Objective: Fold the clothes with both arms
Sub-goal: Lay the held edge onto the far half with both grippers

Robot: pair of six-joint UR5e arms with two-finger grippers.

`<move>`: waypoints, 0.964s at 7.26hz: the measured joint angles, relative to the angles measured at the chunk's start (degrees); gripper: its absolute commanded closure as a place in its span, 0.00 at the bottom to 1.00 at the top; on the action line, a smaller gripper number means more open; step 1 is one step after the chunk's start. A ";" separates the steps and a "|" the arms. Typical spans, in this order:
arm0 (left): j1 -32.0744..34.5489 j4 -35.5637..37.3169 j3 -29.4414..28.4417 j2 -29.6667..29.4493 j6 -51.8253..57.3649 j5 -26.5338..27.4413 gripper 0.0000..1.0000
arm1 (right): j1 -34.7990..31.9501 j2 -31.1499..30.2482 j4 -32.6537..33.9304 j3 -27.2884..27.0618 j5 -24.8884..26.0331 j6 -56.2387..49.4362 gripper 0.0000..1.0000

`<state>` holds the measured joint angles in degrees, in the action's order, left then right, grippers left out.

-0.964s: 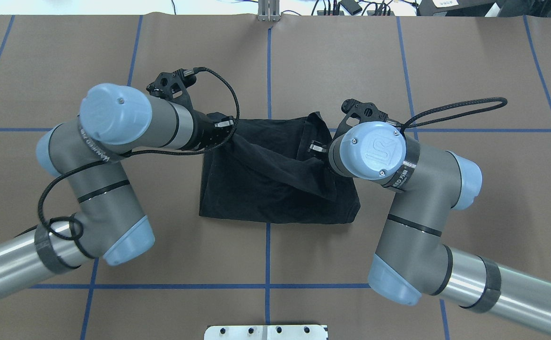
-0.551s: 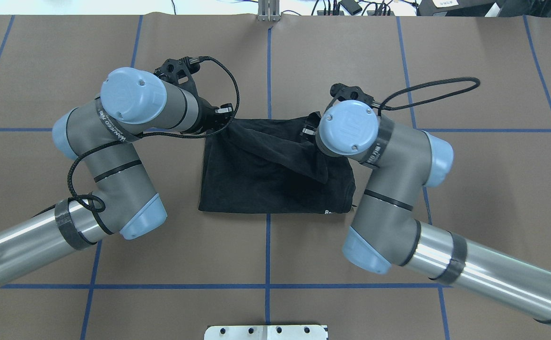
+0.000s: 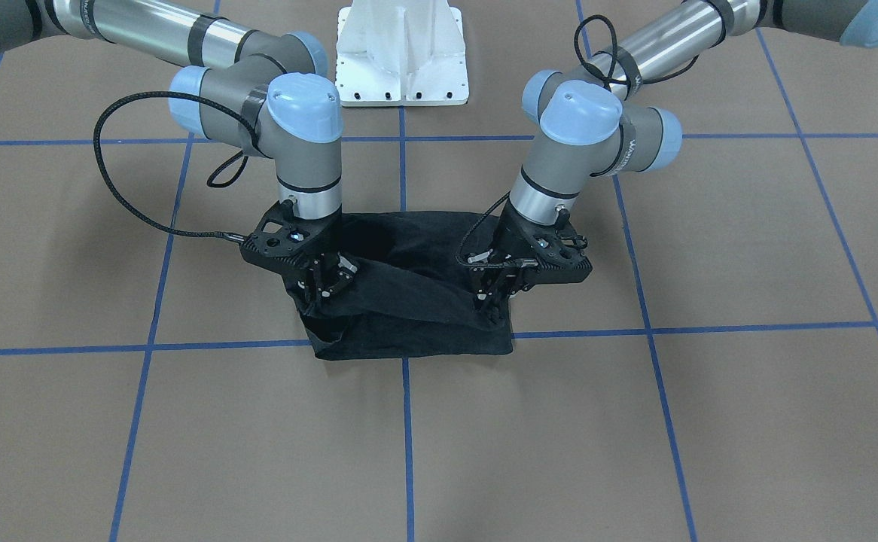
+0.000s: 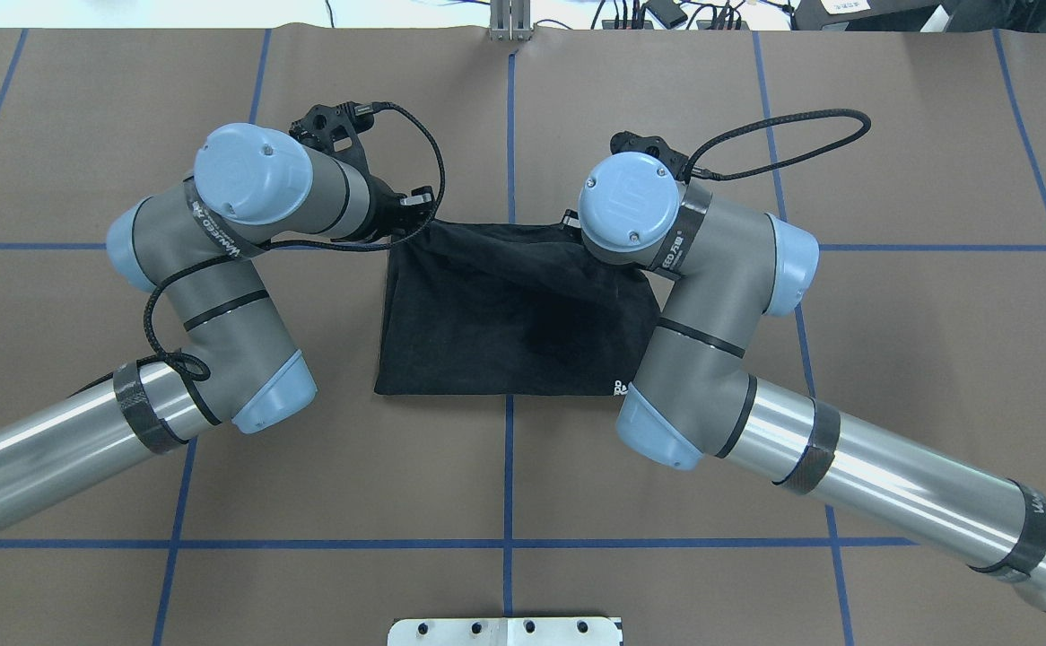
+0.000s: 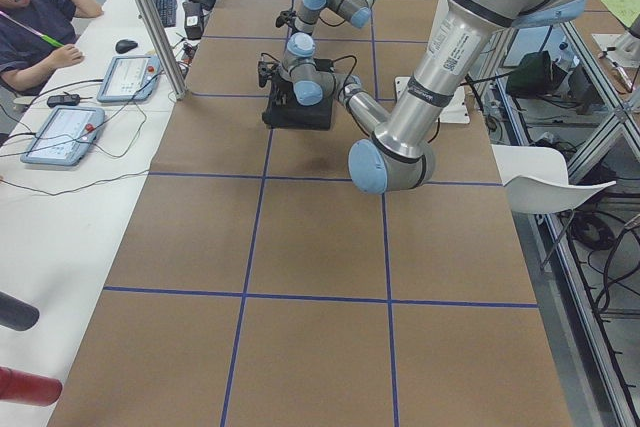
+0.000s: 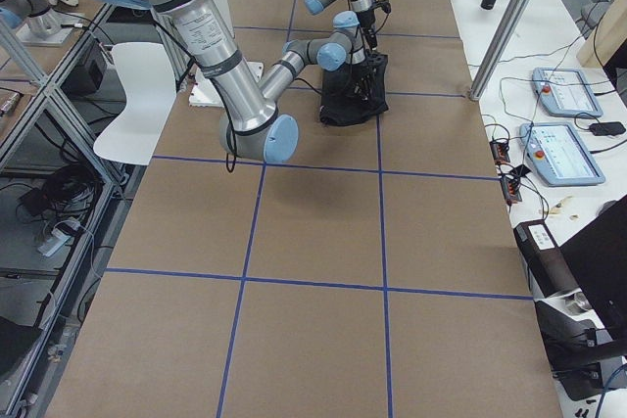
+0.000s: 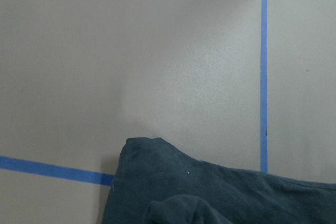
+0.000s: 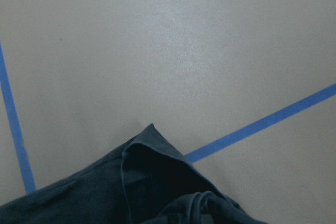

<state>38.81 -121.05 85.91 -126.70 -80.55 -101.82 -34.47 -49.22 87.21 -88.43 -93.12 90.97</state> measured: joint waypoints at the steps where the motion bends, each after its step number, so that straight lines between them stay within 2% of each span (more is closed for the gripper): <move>1: 1.61 -0.21 0.46 -0.16 1.51 -1.90 0.00 | -2.30 0.93 0.06 0.24 -4.66 -1.45 0.00; 2: 3.47 -0.28 0.91 -0.02 4.78 -5.39 0.00 | -3.82 1.92 0.14 0.04 -9.11 -3.42 0.00; 3: 4.89 -0.31 1.17 0.45 7.90 -8.18 0.00 | -3.93 2.40 0.36 -1.30 -11.50 -4.43 0.00; 4: 5.52 -0.32 1.27 0.94 9.58 -9.41 0.00 | -2.37 2.26 0.95 -3.74 -12.06 -4.80 0.01; 5: 5.79 -0.37 1.30 1.18 10.24 -9.87 0.00 | 1.09 2.11 1.87 -5.57 -10.38 -4.85 0.08; 6: 5.88 -0.56 1.30 1.33 10.48 -10.06 0.00 | 4.80 2.26 2.79 -6.40 -7.74 -4.78 0.60; 7: 5.90 -0.78 1.29 1.43 10.55 -10.12 0.00 | 7.65 2.33 3.65 -6.63 -5.69 -4.69 1.00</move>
<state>44.71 -121.83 87.20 -125.27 -70.00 -111.94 -26.82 -46.89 90.86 -95.06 -98.80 86.29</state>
